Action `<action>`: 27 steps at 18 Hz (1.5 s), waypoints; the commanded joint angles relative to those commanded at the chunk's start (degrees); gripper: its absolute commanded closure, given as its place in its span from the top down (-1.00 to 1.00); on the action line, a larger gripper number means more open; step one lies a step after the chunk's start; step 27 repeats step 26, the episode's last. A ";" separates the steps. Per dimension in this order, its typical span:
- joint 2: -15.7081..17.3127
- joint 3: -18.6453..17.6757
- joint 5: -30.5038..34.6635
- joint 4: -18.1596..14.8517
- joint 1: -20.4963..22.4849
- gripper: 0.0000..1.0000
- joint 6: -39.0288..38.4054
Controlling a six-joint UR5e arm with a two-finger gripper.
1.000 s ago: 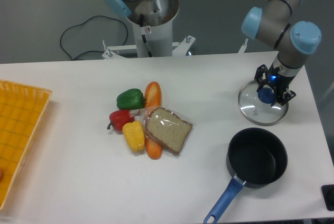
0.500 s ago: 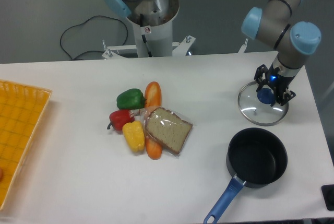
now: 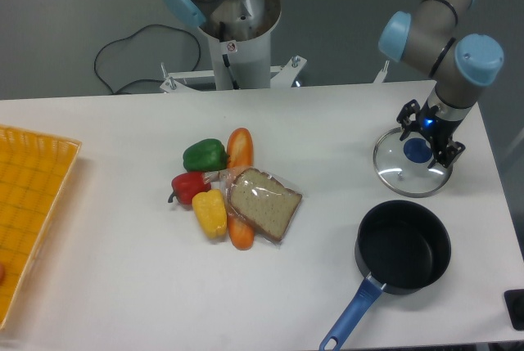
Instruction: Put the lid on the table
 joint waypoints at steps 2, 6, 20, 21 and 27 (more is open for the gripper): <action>0.61 0.26 0.00 -0.09 -0.26 1.00 0.00; 2.46 0.79 0.00 -0.26 -0.79 1.00 0.00; 6.06 7.46 5.71 -6.84 -11.33 1.00 -8.07; 6.24 7.73 5.71 -7.90 -12.03 1.00 -8.87; 8.08 8.09 5.71 -10.72 -13.27 1.00 -9.05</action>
